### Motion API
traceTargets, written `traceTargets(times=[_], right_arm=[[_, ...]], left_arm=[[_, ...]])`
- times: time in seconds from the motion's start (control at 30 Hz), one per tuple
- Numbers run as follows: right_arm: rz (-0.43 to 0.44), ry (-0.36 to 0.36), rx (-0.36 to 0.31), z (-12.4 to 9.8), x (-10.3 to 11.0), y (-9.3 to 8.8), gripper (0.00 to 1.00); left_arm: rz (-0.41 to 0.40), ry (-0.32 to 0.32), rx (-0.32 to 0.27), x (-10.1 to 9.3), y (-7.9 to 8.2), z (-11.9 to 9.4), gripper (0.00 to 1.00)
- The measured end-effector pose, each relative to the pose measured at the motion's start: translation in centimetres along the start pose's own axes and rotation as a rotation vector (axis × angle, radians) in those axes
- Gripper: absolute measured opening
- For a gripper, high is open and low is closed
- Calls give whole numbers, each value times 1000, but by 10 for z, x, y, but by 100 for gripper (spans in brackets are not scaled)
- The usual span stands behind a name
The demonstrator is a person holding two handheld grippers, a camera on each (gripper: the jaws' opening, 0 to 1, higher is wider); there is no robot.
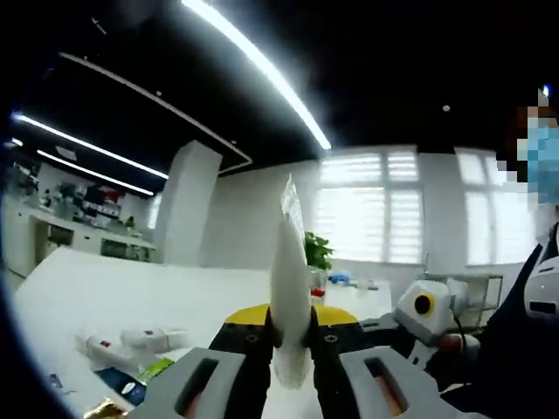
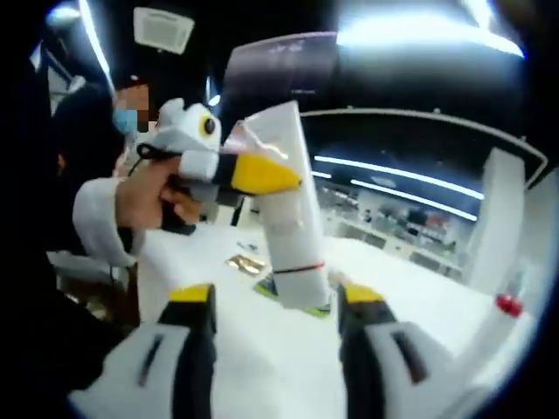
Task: Arrange the skincare products in the storage area until every visible bottle or jar stands upright without overlapping.
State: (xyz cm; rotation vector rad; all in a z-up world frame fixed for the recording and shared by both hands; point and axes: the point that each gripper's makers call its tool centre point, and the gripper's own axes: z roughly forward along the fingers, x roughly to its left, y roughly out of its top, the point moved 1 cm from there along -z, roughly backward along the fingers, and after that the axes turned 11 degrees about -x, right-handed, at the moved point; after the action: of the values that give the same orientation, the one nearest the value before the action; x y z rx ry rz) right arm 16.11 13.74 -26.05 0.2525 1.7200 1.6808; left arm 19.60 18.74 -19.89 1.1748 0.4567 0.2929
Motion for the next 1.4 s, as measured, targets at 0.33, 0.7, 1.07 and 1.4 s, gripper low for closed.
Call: traceTargets(times=[0.33,0.7,1.07,1.4], right_arm=[[98,-99,-71,-46,-18,19,64],[176,-166,-63,-74,-29,12,95],[210,-189,-41,-97,-25,11,100],[209,-214,5,-113,-31,-9,100]], left_arm=[[25,-76,129,5,-18,38,15],[-1,-148,224,-8,-40,73,15],[-2,-183,264,-10,-59,98,15],[30,-235,344,-19,-82,116,15]])
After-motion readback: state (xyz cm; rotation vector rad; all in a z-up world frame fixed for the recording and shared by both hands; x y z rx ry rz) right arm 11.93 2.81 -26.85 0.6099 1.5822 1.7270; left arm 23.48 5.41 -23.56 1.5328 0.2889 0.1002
